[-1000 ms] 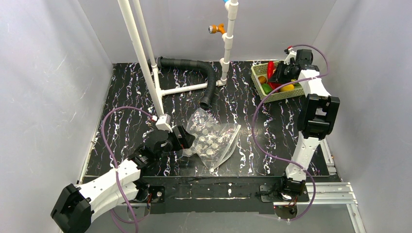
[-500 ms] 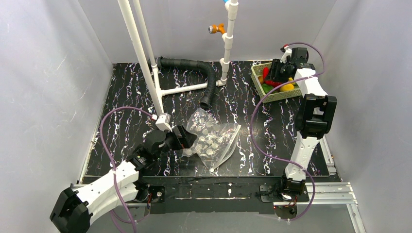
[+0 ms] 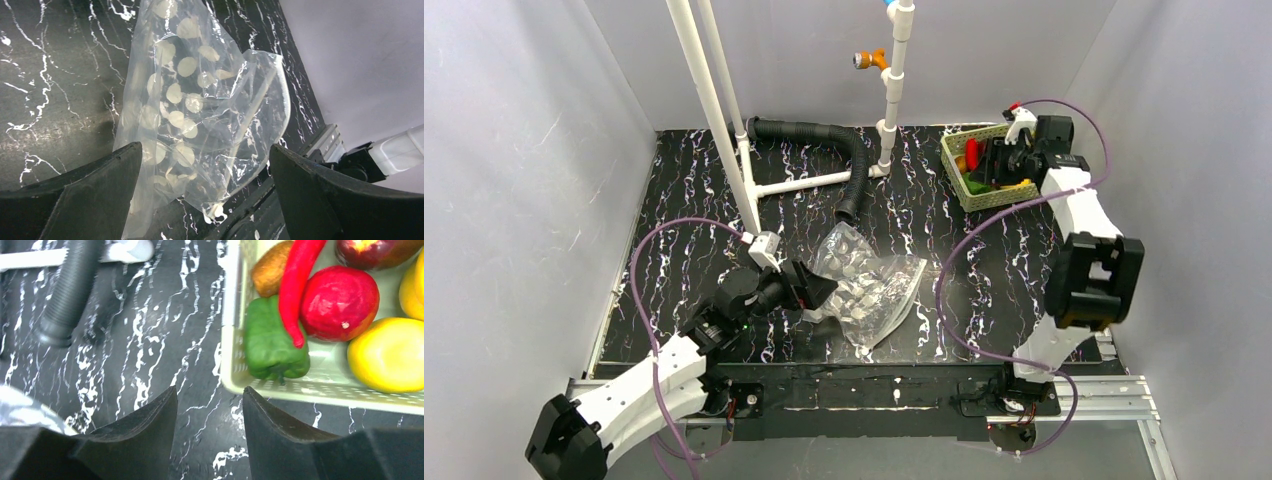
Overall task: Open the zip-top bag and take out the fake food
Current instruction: Place the fake vegetable in the bin, then reset both arms
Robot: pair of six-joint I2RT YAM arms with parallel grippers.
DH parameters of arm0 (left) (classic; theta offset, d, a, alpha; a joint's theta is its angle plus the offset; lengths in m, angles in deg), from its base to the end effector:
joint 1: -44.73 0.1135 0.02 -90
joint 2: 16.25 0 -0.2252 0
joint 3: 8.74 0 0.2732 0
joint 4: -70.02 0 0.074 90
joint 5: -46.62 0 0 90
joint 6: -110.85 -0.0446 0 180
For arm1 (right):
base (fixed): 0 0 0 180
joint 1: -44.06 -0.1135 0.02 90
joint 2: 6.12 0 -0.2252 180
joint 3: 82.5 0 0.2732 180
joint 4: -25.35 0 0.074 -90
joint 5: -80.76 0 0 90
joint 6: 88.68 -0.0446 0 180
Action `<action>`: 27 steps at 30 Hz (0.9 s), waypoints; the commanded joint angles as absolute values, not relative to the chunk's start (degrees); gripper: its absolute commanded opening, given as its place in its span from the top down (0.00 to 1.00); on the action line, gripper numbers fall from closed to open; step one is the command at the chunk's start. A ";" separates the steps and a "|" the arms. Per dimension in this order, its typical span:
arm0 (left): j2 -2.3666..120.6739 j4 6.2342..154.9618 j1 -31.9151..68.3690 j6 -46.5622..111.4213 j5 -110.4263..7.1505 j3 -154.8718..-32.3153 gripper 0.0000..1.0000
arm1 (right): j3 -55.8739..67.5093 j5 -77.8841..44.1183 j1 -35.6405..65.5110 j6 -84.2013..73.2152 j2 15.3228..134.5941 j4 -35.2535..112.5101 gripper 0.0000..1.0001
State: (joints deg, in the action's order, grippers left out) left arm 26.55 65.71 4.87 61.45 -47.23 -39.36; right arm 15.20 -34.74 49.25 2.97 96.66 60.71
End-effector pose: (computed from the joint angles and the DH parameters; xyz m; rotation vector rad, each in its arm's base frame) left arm 0.1817 -0.1556 0.1926 0.0419 1.8348 -1.0794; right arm 0.4289 -0.0197 0.2348 -0.1632 2.2257 0.4402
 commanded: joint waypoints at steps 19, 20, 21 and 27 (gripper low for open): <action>9.38 103.26 5.35 41.27 -42.11 -58.20 0.02 | -4.64 -65.38 49.31 35.64 52.45 82.21 0.24; 9.21 104.48 5.35 41.17 -40.96 -59.52 0.02 | -4.64 -64.10 49.44 34.91 51.30 82.38 0.20; 8.90 105.69 5.37 40.93 -39.83 -60.67 0.02 | -4.27 -62.66 49.94 33.29 50.30 82.39 0.18; 7.97 111.65 5.82 38.05 -29.28 -67.55 0.02 | -1.29 -56.82 57.77 20.43 46.11 80.76 0.02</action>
